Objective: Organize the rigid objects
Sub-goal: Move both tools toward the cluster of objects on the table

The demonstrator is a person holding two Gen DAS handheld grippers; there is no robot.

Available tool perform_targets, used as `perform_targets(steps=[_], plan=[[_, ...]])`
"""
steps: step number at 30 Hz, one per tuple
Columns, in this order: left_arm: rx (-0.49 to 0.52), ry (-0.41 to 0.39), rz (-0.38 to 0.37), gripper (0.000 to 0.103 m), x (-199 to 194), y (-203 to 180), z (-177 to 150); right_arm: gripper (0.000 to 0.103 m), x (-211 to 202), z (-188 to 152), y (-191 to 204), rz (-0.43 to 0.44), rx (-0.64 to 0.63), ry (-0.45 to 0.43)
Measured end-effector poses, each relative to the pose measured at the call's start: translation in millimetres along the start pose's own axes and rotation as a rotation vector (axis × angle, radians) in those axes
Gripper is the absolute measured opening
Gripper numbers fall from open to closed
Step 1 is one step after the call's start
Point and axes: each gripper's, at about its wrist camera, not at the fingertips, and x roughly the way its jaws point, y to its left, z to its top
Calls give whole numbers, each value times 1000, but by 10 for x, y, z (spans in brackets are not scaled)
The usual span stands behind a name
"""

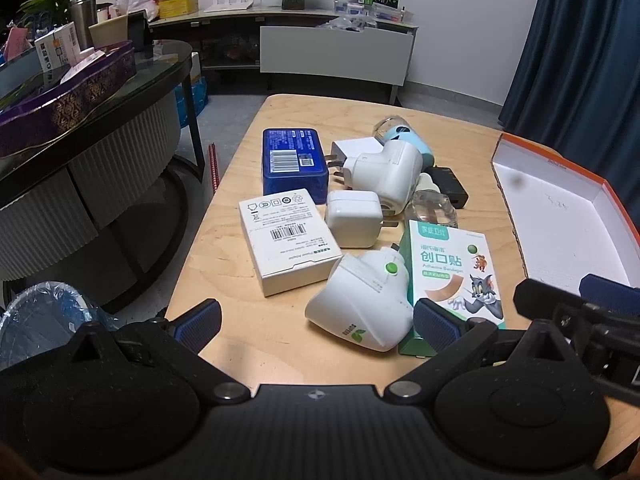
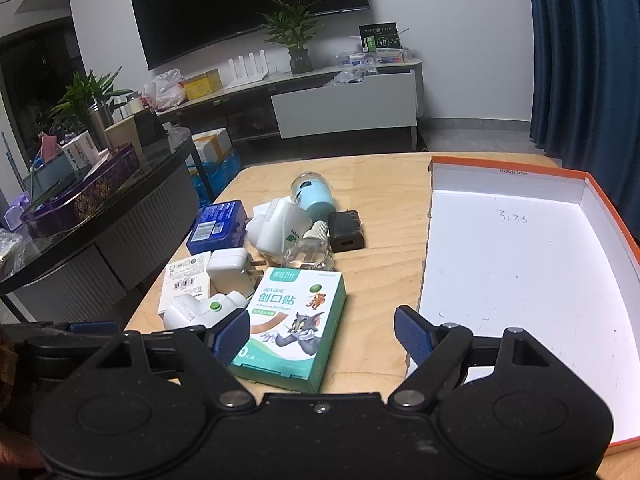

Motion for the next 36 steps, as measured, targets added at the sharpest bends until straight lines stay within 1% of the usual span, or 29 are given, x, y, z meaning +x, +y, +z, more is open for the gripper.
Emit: perform_targets(steps=[4,26,34,35,36], plan=[[10,6,-3,103,21,1,2,93,11,0,9,-1,7,11],[13,12,-9,103,104,-24,47,93,40,28,0,-10,18,14],[10,16,-4,103,279,-43,107,93,66,49,-83,-15,31,7],[14,23,-5,103,314,-60,109,93,70,52,-101,-18,33,5],[12,13,-19,103,327,-71,105,93,72,53,-113,-21,36,3]])
